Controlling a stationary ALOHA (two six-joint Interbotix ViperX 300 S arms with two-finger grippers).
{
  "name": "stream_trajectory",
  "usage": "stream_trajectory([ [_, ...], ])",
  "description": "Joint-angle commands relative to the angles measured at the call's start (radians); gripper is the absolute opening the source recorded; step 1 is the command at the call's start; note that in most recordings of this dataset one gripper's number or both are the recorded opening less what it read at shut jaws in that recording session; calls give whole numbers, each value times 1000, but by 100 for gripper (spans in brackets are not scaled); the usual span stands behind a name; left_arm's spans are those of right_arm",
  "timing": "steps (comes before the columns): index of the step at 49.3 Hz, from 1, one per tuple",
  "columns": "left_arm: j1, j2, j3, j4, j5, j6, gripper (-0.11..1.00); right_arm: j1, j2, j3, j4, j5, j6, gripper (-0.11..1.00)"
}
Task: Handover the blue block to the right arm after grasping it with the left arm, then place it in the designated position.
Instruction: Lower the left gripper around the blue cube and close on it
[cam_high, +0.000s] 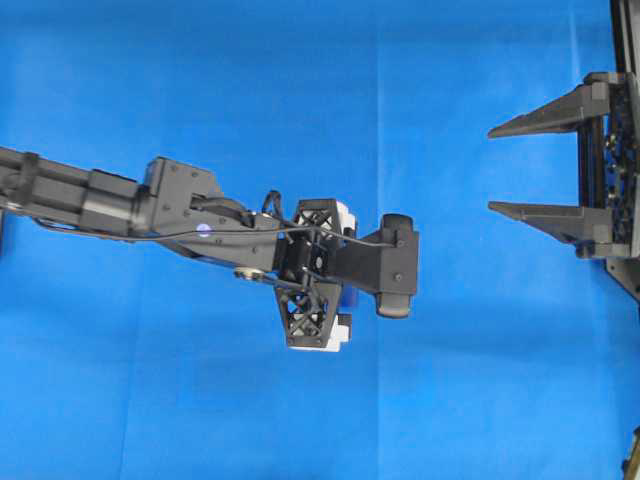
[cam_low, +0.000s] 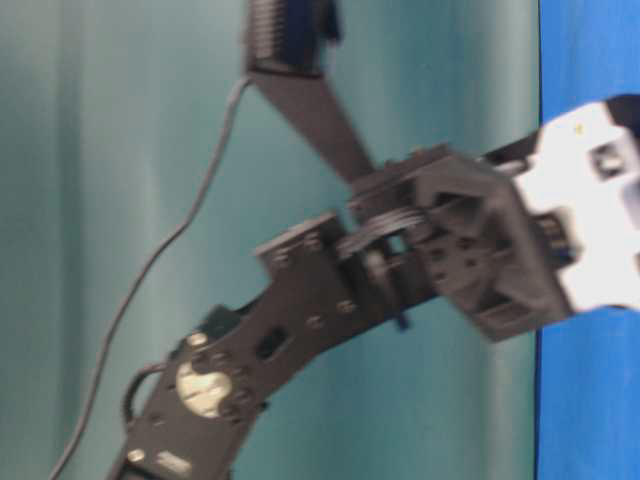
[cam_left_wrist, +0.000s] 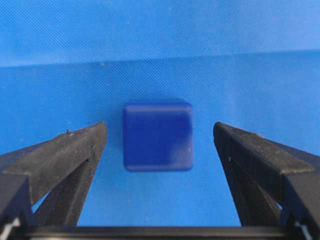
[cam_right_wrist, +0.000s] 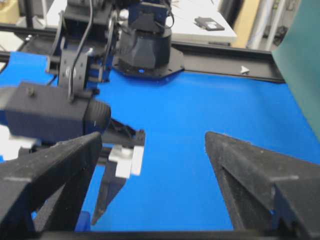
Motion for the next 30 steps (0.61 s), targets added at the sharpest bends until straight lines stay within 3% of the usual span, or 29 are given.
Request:
stream_trajectory([
  [1,3,-8,-6,2,-15,0,92,-2,8,-26,0,-8,0,99],
  [30,14,69,2,2,-74,-2,92,0,14,-25,0,-6,-2,99],
])
